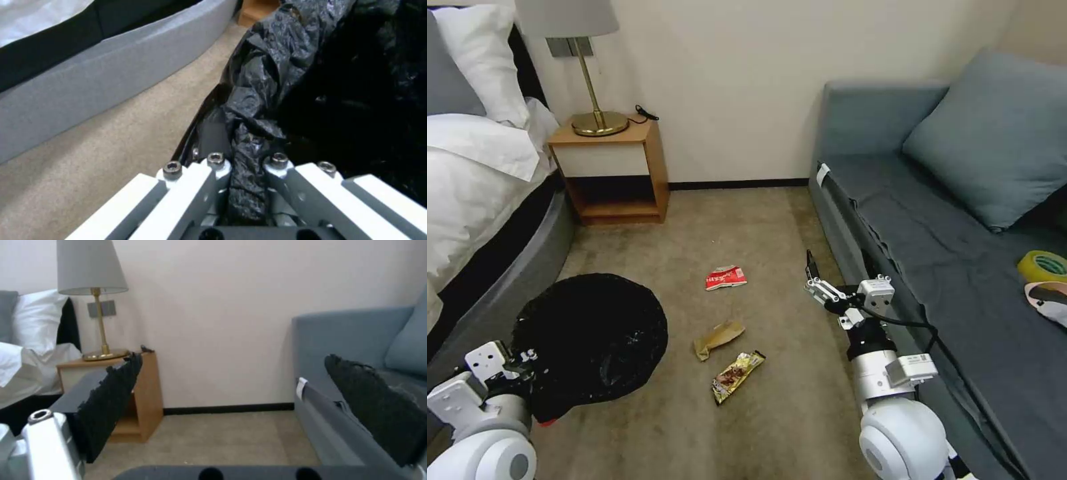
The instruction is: Pick up the trash bin, then pick up the garbage on the floor and place it into the trash bin.
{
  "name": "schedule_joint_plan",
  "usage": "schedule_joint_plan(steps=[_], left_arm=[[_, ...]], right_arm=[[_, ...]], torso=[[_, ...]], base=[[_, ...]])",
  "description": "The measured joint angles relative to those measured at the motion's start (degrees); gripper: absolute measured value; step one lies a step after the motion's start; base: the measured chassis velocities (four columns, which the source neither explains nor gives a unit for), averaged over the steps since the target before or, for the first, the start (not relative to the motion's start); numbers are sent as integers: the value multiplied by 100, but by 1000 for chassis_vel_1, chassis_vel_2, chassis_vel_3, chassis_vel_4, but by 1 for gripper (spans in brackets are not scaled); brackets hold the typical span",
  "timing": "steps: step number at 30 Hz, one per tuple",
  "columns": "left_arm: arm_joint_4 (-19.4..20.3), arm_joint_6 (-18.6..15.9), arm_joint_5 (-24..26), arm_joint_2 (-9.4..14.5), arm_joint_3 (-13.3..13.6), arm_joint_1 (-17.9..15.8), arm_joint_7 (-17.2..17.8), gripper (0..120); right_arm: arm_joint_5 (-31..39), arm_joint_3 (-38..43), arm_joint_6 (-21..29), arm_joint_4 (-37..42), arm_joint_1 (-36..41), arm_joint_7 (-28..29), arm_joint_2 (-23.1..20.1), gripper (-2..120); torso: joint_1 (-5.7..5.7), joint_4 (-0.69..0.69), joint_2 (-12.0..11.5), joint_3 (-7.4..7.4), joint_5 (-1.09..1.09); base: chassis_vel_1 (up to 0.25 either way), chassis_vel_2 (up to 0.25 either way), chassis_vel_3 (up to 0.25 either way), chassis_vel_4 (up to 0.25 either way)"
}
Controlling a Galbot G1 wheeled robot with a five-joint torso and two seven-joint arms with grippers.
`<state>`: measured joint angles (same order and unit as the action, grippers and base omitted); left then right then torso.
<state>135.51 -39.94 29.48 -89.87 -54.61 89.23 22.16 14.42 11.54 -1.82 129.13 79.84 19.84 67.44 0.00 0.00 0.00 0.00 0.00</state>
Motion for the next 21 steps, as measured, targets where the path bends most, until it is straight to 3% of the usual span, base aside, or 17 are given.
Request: schedule_joint_plan(steps=[21], left_arm=[[10,18,19,-11,-54,21,-6,2]], right_arm=[[-1,-107,-1,-135,-159,-52,-59,100]], torso=[[0,0,0,0,0]], base=[[-53,50,56,-53]])
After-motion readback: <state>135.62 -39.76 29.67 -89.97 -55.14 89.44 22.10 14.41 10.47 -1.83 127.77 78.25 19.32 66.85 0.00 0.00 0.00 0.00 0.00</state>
